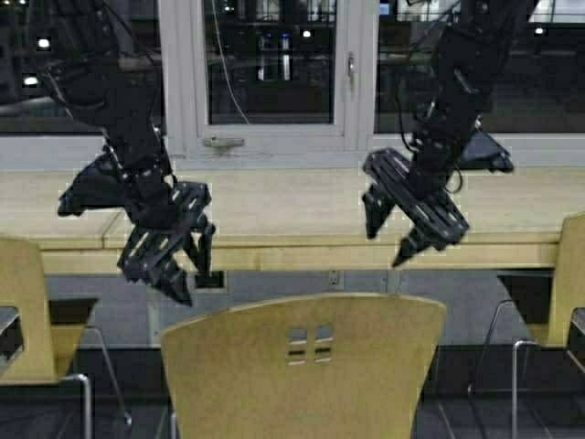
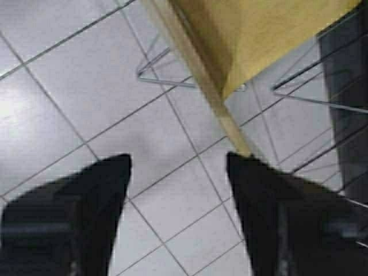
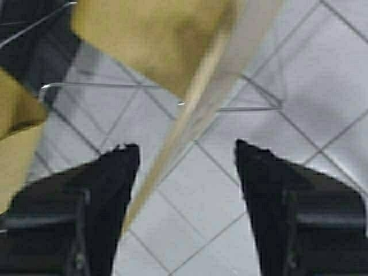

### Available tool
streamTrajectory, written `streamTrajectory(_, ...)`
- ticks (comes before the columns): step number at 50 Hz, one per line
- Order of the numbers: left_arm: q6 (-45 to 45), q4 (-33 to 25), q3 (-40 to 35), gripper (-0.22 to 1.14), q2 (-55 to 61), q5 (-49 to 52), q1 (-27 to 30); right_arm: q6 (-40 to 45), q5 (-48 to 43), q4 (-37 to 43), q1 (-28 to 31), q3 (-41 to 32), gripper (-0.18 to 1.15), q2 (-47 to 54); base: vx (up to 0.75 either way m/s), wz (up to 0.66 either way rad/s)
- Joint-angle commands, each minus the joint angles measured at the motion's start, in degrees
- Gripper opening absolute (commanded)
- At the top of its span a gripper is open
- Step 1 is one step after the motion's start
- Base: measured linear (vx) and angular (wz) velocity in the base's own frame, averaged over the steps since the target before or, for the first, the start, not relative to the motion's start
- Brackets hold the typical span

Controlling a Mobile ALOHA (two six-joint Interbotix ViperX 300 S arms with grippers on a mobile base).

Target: Push the chairs under the table

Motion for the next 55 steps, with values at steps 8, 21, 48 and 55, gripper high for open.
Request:
streamTrajectory(8,0.0,-1.7,-5.1,0.88,4.4,-1.5,-0.8,-0.4,-0.4,0.0,0.2,-5.3,0.87,3.5,0.0,-0.02)
streamTrajectory(21,-0.1,-1.8,-10.4,0.88,8.0,-2.6,-0.6,0.0,-0.4,0.0,0.0,-10.8,0.87,7.8,-0.01,0.01)
streamTrajectory(48,-0.1,-1.8,-18.9,0.88,16.5,-2.7,1.3,1.1,-0.2,0.0,-1.0,-17.1,0.87,17.4,0.0,0.0)
streamTrajectory(55,0.0,-1.9,-21.8,0.88,19.3,-2.7,2.1,0.6,-0.2,0.0,-1.7,-20.5,0.87,20.8,0.0,0.0)
